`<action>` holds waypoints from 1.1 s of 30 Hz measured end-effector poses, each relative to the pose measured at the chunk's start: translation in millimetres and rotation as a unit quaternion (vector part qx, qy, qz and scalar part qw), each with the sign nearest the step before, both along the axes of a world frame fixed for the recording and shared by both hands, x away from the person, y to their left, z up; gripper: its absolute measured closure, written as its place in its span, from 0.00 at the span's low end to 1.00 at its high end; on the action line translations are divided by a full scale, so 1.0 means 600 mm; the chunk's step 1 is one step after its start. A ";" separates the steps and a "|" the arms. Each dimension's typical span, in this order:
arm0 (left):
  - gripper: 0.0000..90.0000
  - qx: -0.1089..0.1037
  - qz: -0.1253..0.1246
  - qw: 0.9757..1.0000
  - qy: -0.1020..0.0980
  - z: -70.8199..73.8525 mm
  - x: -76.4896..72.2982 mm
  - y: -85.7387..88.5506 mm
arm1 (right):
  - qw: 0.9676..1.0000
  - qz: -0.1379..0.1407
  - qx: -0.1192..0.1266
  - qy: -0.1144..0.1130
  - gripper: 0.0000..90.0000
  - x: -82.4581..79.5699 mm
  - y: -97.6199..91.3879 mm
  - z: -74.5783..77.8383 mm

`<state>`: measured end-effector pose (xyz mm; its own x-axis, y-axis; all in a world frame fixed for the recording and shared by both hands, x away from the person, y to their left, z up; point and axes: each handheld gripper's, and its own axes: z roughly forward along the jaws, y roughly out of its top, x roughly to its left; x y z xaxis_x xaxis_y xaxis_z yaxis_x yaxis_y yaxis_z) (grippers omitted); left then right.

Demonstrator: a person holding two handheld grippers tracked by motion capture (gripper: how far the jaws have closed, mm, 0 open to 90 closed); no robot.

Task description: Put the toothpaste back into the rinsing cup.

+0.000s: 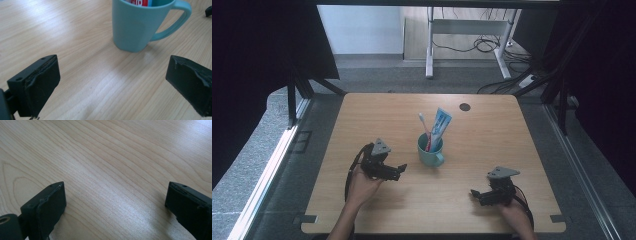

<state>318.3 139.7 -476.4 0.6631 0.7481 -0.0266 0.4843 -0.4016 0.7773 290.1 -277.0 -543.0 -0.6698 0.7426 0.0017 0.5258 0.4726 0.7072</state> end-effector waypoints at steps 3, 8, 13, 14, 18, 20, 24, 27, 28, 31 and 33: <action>0.00 -0.003 0.003 1.000 0.001 -0.007 -0.007 0.009 | 1.000 0.000 0.000 0.000 0.04 0.000 0.000 0.000; 0.00 -0.006 0.008 1.000 0.005 -0.019 -0.018 0.021 | 1.000 0.000 0.000 0.000 0.04 0.000 0.000 0.000; 0.00 -0.007 0.017 1.000 0.010 -0.034 -0.029 0.033 | 1.000 0.000 0.000 0.000 0.04 0.000 0.000 0.000; 0.00 -0.010 0.018 1.000 0.011 -0.037 -0.031 0.035 | 1.000 0.000 0.000 0.000 0.04 0.000 0.000 0.000; 0.00 -0.009 0.023 1.000 0.016 -0.049 -0.037 0.043 | 1.000 0.000 0.000 0.000 0.04 0.000 0.000 0.000; 0.00 -0.008 0.025 0.999 0.019 -0.055 -0.040 0.046 | 1.000 0.000 0.000 -0.001 0.04 0.000 0.000 0.000; 0.00 -0.002 0.025 0.999 0.027 -0.067 -0.047 0.049 | 1.000 0.001 0.000 -0.002 0.04 0.000 0.000 0.000; 0.00 0.004 0.025 0.999 0.031 -0.074 -0.052 0.048 | 1.000 0.001 0.000 -0.002 0.04 0.000 0.000 0.000; 0.00 0.007 0.024 0.999 0.032 -0.076 -0.054 0.048 | 1.000 0.000 0.000 -0.002 0.04 0.000 0.000 0.000; 0.00 0.014 0.024 0.999 0.037 -0.083 -0.059 0.046 | 1.000 0.000 0.000 -0.002 0.04 0.000 0.000 0.000; 0.00 0.021 0.022 0.999 0.042 -0.087 -0.062 0.044 | 1.000 0.001 0.000 -0.002 0.04 0.000 0.000 0.000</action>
<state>280.8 166.4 -528.8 0.6259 0.7785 -0.0477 0.5648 -0.4102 0.7160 290.3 -277.1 -543.0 -0.6706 0.7418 -0.0008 0.5231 0.4736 0.7085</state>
